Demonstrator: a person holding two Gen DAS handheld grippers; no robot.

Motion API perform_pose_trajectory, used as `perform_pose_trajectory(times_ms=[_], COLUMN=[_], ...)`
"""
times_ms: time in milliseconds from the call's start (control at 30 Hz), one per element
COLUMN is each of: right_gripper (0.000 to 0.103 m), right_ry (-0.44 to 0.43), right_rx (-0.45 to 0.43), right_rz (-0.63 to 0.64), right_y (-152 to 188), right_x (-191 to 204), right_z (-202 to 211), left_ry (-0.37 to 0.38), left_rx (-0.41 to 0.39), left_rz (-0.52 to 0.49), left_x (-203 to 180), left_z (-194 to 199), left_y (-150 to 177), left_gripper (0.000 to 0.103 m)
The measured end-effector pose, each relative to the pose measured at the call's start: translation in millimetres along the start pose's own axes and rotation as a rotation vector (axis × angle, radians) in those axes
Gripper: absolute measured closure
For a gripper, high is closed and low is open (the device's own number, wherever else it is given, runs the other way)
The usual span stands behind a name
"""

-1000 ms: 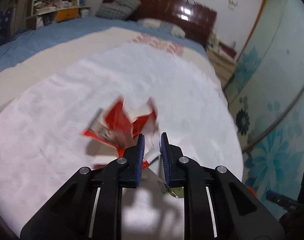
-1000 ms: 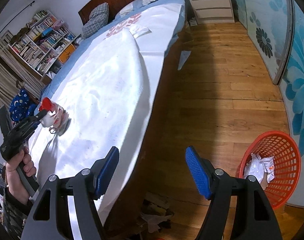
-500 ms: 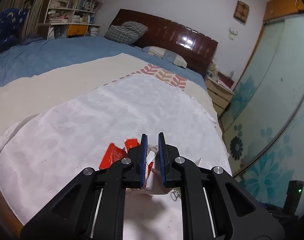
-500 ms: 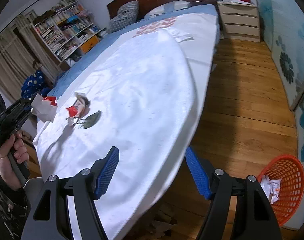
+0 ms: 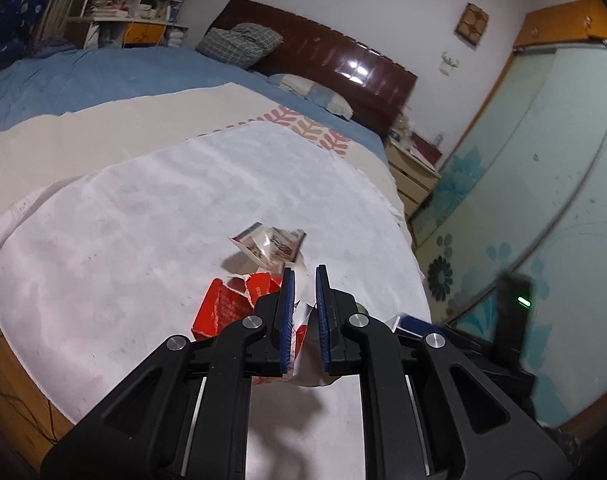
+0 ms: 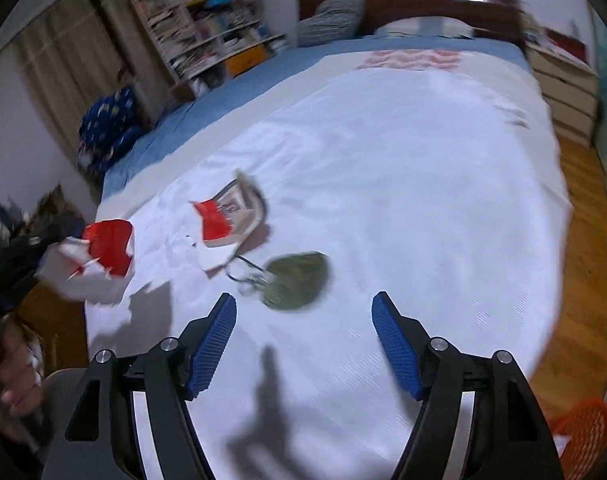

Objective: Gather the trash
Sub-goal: 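Grasp the red-and-white wrapper with the left tool while the right tool grasps the can lid, then carry the wrapper and can lid to the orange basket and open both tools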

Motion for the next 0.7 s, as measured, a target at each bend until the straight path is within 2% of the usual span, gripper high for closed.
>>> perform_pose_trajectory(times_ms=[67, 200, 233, 333, 433, 600, 700], right_gripper=[0.014, 0.013, 0.014, 0.035, 0.037, 0.037, 0.037], right_ry=[0.029, 0.105, 0.118, 0.109, 0.051, 0.037, 0.021], right_rx=[0.007, 0.051, 0.053, 0.047, 0.032, 0.006, -0.015], right_rz=[0.042, 0.119, 0.12, 0.075, -0.014, -0.024, -0.029], right_y=[-3, 1, 1, -4, -8, -3, -2], right_x=[13, 33, 34, 30, 13, 14, 11], right_z=[-13, -49, -54, -59, -60, -51, -33], left_ry=[0.005, 0.009, 0.009, 0.008, 0.005, 0.0, -0.007], left_rx=[0.002, 0.018, 0.019, 0.025, 0.03, 0.024, 0.012], left_rz=[-0.013, -0.018, -0.014, 0.01, 0.027, 0.033, -0.01], left_x=[-3, -4, -3, 4, 10, 10, 0], left_z=[1, -4, -3, -5, -6, -4, -2], left_y=[3, 5, 8, 8, 7, 7, 8], left_gripper=[0.092, 0.092, 0.092, 0.092, 0.092, 0.092, 0.092])
Point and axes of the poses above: each gripper's, at about its wrist camera, not at the fingertips, and z roughly against the way its jaws point, x to its left, y to its underside, the point moved 1 cm from there along -z, roughly the way its jaws point, and after that the axes turned 6 degrees about -x, right-handed, at the moved point
